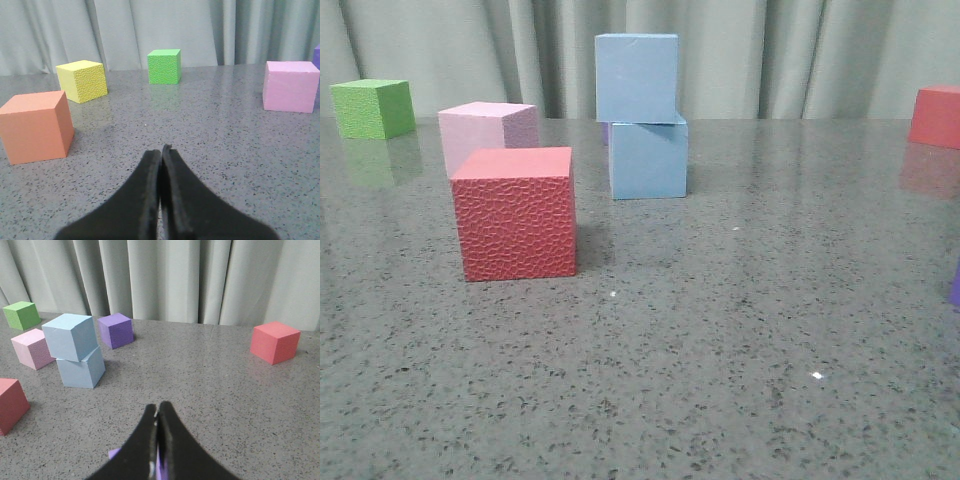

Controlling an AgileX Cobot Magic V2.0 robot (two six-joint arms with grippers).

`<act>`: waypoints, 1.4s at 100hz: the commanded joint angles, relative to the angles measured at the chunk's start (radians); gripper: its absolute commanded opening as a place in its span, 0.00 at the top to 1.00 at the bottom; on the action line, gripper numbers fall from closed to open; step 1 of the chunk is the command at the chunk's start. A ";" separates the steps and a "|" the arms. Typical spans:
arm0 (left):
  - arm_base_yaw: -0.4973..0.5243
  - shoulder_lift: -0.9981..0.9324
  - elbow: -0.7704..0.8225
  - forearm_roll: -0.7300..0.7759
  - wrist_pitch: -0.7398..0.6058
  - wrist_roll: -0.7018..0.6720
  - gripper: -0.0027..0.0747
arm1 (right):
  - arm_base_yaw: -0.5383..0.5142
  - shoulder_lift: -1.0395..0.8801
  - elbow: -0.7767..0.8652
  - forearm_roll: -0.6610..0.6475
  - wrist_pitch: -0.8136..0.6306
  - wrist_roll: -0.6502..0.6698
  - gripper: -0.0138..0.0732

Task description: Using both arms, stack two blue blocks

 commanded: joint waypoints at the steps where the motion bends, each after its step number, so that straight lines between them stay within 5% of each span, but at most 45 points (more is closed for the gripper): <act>1: 0.005 -0.035 0.025 -0.009 -0.088 -0.002 0.99 | -0.006 0.010 -0.020 -0.028 -0.078 -0.001 0.92; 89: 0.005 -0.035 0.025 -0.009 -0.088 -0.002 0.99 | -0.046 0.010 0.032 -0.029 -0.126 -0.005 0.92; 140: 0.005 -0.035 0.025 -0.009 -0.088 -0.002 0.99 | -0.437 0.002 0.425 0.326 -0.703 -0.298 0.92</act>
